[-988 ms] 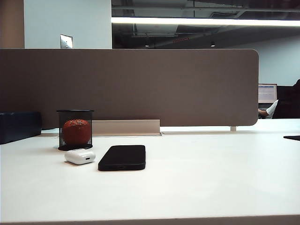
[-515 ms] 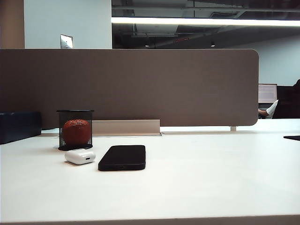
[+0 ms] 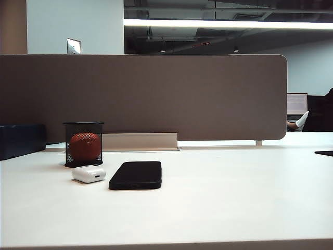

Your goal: Find the wireless headphone case on the desktop and place it on the left side of the phone.

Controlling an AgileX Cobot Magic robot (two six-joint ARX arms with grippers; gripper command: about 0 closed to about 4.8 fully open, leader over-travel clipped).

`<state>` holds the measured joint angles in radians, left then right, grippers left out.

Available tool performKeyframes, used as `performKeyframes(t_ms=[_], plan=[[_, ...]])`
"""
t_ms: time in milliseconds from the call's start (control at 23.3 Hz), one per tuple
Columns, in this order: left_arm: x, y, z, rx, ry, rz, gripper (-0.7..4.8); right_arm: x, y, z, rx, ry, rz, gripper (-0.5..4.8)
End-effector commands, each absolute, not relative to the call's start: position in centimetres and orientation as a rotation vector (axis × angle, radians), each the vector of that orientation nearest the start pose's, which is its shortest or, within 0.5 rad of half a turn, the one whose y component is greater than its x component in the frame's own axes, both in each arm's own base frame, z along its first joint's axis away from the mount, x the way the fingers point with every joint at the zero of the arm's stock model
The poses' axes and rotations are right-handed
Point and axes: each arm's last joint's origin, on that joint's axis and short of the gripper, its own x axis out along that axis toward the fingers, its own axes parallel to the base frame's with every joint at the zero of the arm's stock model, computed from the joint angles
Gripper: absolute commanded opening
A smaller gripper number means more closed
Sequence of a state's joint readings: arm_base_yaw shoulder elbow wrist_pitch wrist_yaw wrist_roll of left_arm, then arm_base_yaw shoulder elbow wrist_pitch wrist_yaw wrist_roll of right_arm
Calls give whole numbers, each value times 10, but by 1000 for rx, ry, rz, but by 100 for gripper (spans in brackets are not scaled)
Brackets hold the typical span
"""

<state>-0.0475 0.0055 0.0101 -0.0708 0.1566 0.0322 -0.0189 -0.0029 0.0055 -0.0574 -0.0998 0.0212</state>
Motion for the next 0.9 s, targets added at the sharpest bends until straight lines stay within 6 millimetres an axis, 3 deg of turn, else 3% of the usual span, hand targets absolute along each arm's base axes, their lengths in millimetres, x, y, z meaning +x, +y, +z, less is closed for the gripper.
performKeyframes(t_ms=[43, 902], plan=[[97, -9, 162, 59, 37, -211, -6, 97, 0, 163, 11, 24, 57, -9], [97, -9, 165, 70, 8, -210, -5, 97, 0, 159, 13, 59, 57, -8]])
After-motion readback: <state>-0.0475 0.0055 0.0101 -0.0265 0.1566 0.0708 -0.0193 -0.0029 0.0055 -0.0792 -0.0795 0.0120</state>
